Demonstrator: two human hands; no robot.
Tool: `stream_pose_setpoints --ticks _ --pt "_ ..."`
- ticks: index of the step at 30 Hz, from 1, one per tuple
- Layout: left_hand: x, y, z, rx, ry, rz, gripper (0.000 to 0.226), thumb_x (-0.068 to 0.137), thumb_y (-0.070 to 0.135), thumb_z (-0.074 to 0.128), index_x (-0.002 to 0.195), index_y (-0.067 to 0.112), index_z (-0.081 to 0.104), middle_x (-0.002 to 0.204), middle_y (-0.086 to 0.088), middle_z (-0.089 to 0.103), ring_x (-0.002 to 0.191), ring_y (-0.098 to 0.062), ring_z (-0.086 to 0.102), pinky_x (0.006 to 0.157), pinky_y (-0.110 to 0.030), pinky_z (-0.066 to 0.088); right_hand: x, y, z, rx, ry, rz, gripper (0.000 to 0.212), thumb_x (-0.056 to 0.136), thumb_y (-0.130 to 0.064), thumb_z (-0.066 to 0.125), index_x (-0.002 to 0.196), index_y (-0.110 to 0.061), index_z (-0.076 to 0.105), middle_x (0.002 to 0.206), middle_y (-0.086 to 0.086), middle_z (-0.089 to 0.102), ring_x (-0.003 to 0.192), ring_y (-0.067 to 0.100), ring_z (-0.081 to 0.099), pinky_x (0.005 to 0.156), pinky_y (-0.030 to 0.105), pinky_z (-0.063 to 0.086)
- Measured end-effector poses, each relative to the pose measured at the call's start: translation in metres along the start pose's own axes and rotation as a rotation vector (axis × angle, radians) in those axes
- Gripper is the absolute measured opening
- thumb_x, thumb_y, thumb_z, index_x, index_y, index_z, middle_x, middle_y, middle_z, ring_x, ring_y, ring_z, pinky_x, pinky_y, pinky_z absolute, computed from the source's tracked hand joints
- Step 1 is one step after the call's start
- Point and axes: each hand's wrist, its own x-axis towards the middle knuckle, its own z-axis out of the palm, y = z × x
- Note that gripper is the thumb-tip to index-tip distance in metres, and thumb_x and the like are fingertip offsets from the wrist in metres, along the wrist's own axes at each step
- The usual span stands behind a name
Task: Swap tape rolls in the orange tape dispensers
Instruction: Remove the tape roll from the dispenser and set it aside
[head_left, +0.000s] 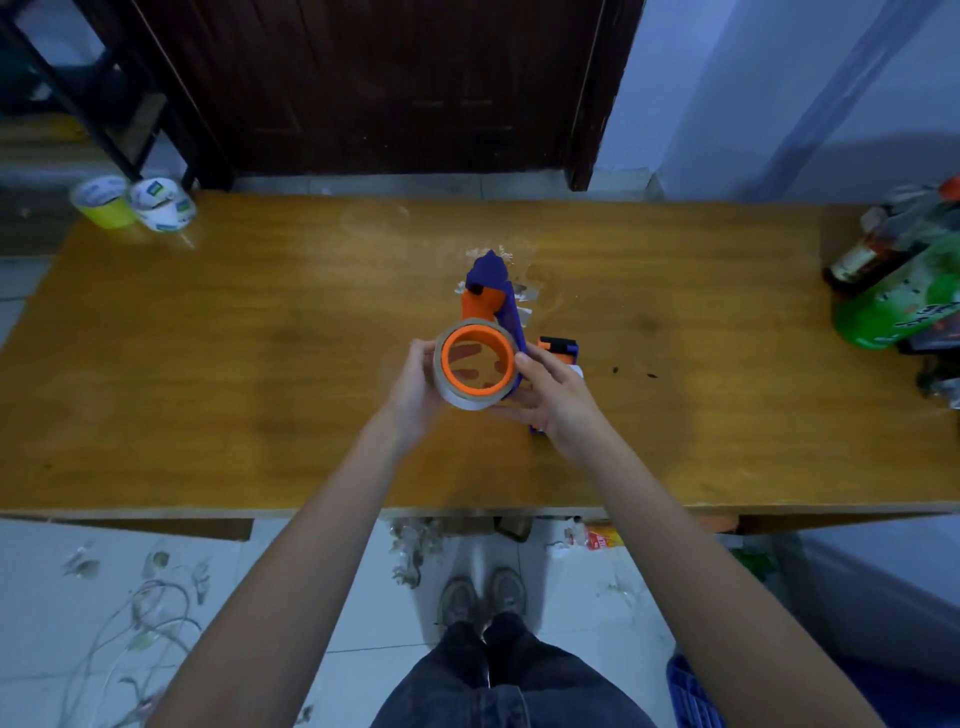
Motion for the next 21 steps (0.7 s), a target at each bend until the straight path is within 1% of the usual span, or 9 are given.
stream_pose_setpoints --ticks 3,5,7,9,11,14,16,18,21 --pt "-0.003 0.001 0.0 0.272 0.058 0.122 0.046 0.099 0.04 0.036 0.142 0.023 0.038 0.14 -0.004 0.048 0.126 -0.02 0.048 0.098 -0.033 0.041 0.0 0.005 -0.005 0.063 0.036 0.014 0.052 0.091 -0.021 0.058 0.139 -0.013 0.038 0.118 0.007 0.062 0.095 0.023 0.068 0.082 0.048 0.056" --pt "-0.007 0.001 -0.005 0.407 -0.049 0.214 0.07 0.089 0.041 0.056 0.148 0.023 0.023 0.144 0.0 0.041 0.129 -0.017 0.044 0.097 -0.028 0.04 0.001 0.007 -0.007 0.059 0.051 0.017 0.054 0.091 -0.021 0.058 0.14 -0.013 0.037 0.119 0.008 0.062 0.093 0.021 0.069 0.079 0.045 0.058" --pt "-0.01 0.0 -0.01 0.639 -0.178 0.255 0.106 0.068 0.038 0.08 0.149 0.025 0.014 0.14 0.009 0.039 0.129 -0.009 0.04 0.101 -0.025 0.037 0.001 0.009 -0.008 0.041 0.054 0.014 0.054 0.091 -0.021 0.059 0.14 -0.013 0.038 0.119 0.006 0.061 0.092 0.019 0.069 0.075 0.041 0.059" --pt "-0.01 -0.003 -0.011 0.809 -0.207 0.316 0.118 0.059 0.03 0.087 0.15 0.023 0.012 0.142 0.009 0.036 0.132 -0.007 0.034 0.108 -0.026 0.031 0.001 0.009 -0.01 0.022 0.051 0.009 0.053 0.09 -0.022 0.059 0.139 -0.014 0.039 0.118 0.005 0.061 0.095 0.021 0.068 0.076 0.042 0.059" --pt "-0.009 -0.003 -0.007 0.847 -0.181 0.407 0.114 0.055 0.033 0.088 0.147 0.021 0.021 0.143 0.005 0.039 0.132 -0.002 0.034 0.11 -0.024 0.029 0.001 0.009 -0.012 -0.001 0.05 0.003 0.051 0.089 -0.022 0.06 0.136 -0.015 0.042 0.122 0.007 0.059 0.102 0.024 0.066 0.081 0.047 0.057" --pt "-0.01 0.0 -0.001 0.832 -0.202 0.545 0.089 0.048 0.046 0.083 0.125 0.029 0.039 0.119 0.024 0.047 0.109 0.023 0.041 0.093 -0.001 0.032 0.002 0.008 -0.015 -0.038 0.045 0.01 0.048 0.09 -0.022 0.059 0.135 -0.017 0.043 0.128 0.012 0.057 0.107 0.028 0.064 0.084 0.049 0.056" --pt "-0.011 0.002 -0.002 0.845 -0.184 0.558 0.083 0.05 0.036 0.087 0.119 0.03 0.042 0.111 0.027 0.046 0.103 0.022 0.044 0.088 0.001 0.031 0.003 0.009 -0.015 -0.033 0.031 0.022 0.051 0.09 -0.021 0.059 0.138 -0.015 0.041 0.128 0.012 0.057 0.107 0.027 0.064 0.084 0.049 0.056" --pt "-0.01 0.002 -0.004 0.871 -0.173 0.567 0.082 0.052 0.027 0.09 0.119 0.027 0.043 0.111 0.022 0.048 0.101 0.014 0.045 0.086 0.002 0.031 0.003 0.01 -0.016 -0.008 0.018 0.035 0.054 0.09 -0.021 0.059 0.14 -0.014 0.039 0.125 0.01 0.059 0.106 0.025 0.064 0.082 0.047 0.057" --pt "-0.008 0.002 -0.008 0.906 -0.161 0.583 0.083 0.051 0.028 0.091 0.122 0.018 0.048 0.111 0.013 0.052 0.1 0.006 0.048 0.083 0.003 0.033 0.003 0.013 -0.016 0.021 -0.003 0.05 0.052 0.091 -0.021 0.057 0.139 -0.013 0.039 0.122 0.009 0.06 0.105 0.025 0.065 0.08 0.045 0.058"
